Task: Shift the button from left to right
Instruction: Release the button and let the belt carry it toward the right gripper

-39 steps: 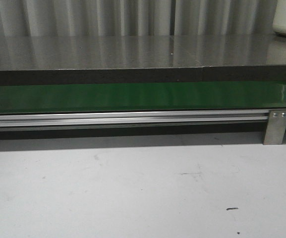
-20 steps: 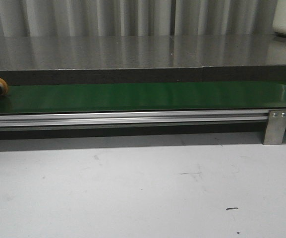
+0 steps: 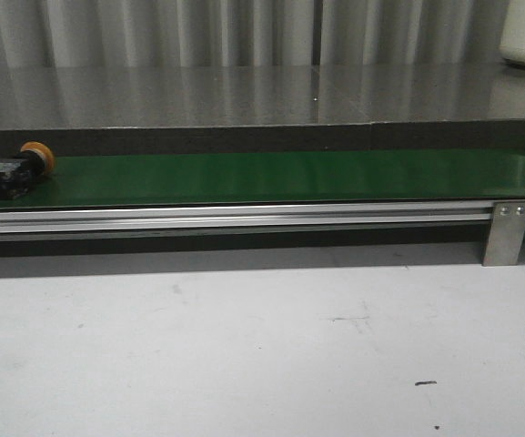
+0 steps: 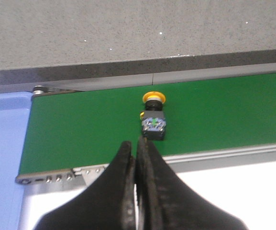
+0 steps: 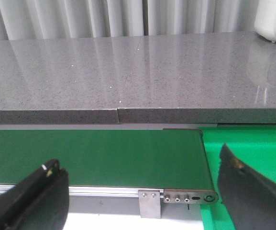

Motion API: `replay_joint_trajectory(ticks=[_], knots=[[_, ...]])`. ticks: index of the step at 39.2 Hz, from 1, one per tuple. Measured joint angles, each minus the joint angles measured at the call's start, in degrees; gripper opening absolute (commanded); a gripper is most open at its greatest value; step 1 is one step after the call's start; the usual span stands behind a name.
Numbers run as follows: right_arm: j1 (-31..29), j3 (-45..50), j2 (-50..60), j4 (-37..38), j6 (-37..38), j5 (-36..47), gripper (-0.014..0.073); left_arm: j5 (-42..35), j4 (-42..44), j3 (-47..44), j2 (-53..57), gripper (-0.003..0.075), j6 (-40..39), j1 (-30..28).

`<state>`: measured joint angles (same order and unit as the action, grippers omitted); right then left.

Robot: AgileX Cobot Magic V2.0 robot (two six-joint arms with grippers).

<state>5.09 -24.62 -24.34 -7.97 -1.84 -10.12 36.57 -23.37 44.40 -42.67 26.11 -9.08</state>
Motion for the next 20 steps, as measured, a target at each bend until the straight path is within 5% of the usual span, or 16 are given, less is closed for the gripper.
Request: replay_joint_trajectory(ticks=[20], knots=[[0.0,0.0,0.0,0.0,0.0,0.0,0.0645,-2.1,-0.1,-14.1,27.9,-0.0021,0.2,0.0]])
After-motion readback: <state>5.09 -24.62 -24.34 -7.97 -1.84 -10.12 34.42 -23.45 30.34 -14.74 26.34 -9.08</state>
